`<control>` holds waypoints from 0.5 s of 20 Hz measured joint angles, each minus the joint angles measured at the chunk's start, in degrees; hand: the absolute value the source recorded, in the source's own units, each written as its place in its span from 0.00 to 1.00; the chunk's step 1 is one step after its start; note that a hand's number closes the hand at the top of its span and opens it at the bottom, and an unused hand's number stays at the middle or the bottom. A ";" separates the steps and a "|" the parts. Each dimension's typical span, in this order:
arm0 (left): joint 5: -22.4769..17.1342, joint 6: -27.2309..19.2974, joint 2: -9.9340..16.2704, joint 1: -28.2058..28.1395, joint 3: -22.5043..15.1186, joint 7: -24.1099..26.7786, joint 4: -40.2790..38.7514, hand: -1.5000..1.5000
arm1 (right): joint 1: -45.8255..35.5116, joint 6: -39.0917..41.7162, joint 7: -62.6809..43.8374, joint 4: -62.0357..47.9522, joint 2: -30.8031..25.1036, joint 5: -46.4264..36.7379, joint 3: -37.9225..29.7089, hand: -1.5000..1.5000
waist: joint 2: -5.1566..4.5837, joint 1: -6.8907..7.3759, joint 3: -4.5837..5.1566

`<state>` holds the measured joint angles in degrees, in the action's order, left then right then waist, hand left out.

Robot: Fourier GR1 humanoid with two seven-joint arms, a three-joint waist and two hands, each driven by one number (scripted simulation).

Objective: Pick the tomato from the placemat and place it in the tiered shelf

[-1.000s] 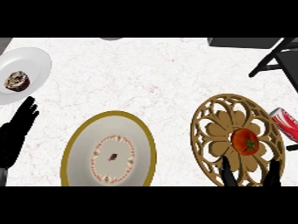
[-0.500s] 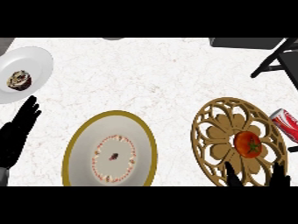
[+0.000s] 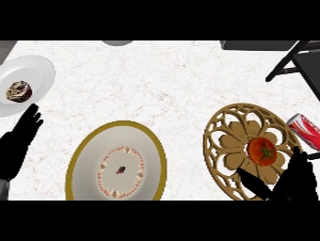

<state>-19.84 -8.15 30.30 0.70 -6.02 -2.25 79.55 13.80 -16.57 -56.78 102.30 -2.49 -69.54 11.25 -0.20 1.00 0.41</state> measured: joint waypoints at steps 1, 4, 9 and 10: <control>0.07 -0.01 -0.28 -0.09 0.17 -0.15 0.12 0.50 | -1.80 2.43 -1.46 0.34 0.36 -0.85 -0.21 0.00 | 0.04 -0.13 -0.08; 0.95 0.88 -1.09 -0.08 1.30 0.55 -1.22 0.50 | -6.22 4.81 -2.46 -2.50 1.25 -2.19 -0.88 0.00 | 0.18 -0.50 -0.18; 2.45 2.11 -2.11 -2.26 3.37 -0.26 1.20 0.50 | -10.51 6.95 -1.96 -4.86 1.19 -2.14 -3.50 0.00 | 0.24 -0.72 -0.33; 3.30 1.62 -3.06 -2.25 3.35 -0.43 1.30 0.50 | -10.92 7.17 -2.00 -5.05 1.46 -2.43 -3.36 0.00 | 0.24 -0.77 -0.35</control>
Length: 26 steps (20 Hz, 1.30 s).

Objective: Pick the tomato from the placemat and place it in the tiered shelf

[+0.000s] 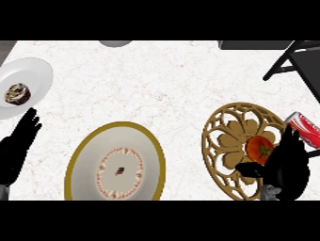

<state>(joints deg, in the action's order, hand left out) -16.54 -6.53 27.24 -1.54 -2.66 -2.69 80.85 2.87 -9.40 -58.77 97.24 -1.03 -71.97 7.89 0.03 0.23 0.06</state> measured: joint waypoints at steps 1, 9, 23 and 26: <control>0.05 1.05 -0.16 -0.06 0.59 0.79 -1.16 0.50 | -1.17 0.20 0.07 -0.99 0.18 -0.10 -0.49 0.00 | -0.01 -0.03 -0.01; 2.66 3.48 -2.10 -0.44 3.60 -0.81 0.06 0.50 | -3.41 -1.14 1.70 -5.81 -0.01 2.33 -3.62 1.00 | 0.33 -0.21 0.31; 5.20 6.17 -4.00 0.58 7.04 -2.36 0.24 0.50 | -2.71 -3.37 4.96 -6.82 -1.09 0.77 -3.50 1.00 | 0.67 -0.22 0.54; 5.75 6.31 -4.83 0.83 7.43 -2.23 -0.18 0.50 | -1.97 -3.44 4.07 -4.44 -0.77 -2.80 -2.09 1.00 | 0.49 -0.25 0.34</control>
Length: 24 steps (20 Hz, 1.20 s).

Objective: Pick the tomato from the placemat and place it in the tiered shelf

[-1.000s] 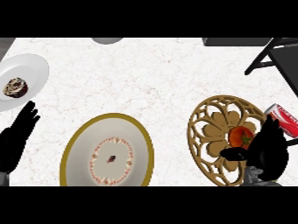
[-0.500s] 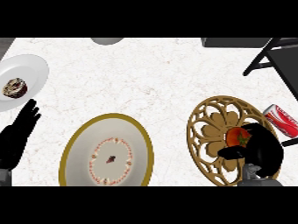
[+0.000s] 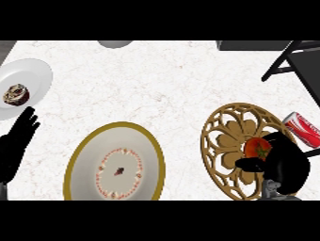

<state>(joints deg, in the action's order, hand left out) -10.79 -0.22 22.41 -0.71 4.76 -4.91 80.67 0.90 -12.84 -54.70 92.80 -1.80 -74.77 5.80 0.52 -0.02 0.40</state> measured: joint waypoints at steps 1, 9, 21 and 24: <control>0.36 -0.07 -0.26 -0.41 -0.07 0.14 0.32 0.50 | 1.06 0.11 -0.41 2.01 0.14 -1.44 0.85 1.00 | -0.06 -0.03 -0.08; 1.06 0.71 -0.57 0.79 -0.35 -0.32 0.44 0.50 | -23.65 10.12 -6.61 -13.25 -0.71 -3.26 -10.38 1.00 | -0.98 1.94 -0.32; 1.47 1.66 -0.67 -0.09 0.66 0.57 -0.44 0.50 | -47.67 12.03 -10.36 -18.89 0.48 -8.15 -19.07 1.00 | -0.46 0.83 -0.36; 1.77 1.44 -1.13 -0.92 0.62 0.88 -0.16 0.50 | -50.58 12.06 -11.07 -15.54 1.04 -9.96 -19.75 1.00 | -0.33 0.60 -0.35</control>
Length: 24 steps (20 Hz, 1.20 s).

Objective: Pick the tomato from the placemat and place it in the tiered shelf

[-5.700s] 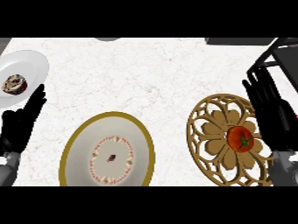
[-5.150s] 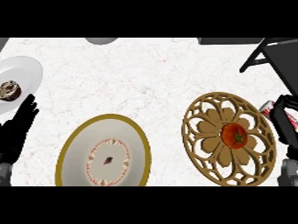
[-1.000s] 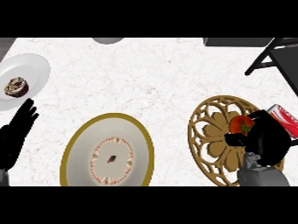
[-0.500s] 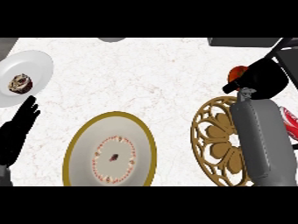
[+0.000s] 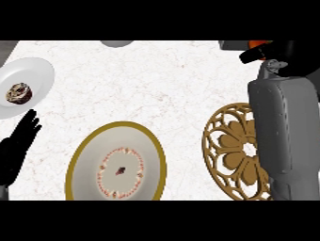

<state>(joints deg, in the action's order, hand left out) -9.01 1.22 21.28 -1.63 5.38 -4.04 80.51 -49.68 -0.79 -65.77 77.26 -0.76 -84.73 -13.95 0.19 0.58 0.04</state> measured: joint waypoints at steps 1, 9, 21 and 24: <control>0.11 -0.11 0.00 0.06 0.05 -0.20 0.06 0.50 | -0.81 0.16 -0.40 1.23 0.15 -0.54 0.20 1.00 | 0.03 -0.07 0.00; 0.54 -0.44 -0.67 0.91 0.21 -1.71 0.78 0.50 | -7.01 3.16 -1.16 6.78 0.40 -7.69 0.22 1.00 | 0.00 -0.29 -0.01; 0.86 0.11 -0.83 0.44 1.06 -1.09 0.68 0.50 | -17.78 12.86 2.77 2.97 -6.75 -17.71 -7.17 1.00 | 0.02 -0.47 0.03; 0.76 0.65 -0.71 0.26 1.40 -0.55 0.44 0.50 | -19.43 14.75 4.17 0.89 -8.64 -18.70 -9.41 1.00 | -0.05 -0.35 0.04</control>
<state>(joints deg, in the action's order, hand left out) -8.25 1.87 20.57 -1.37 6.79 -4.59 80.95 -69.11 13.96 -61.60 78.16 -9.40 -103.43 -23.36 0.14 0.23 0.08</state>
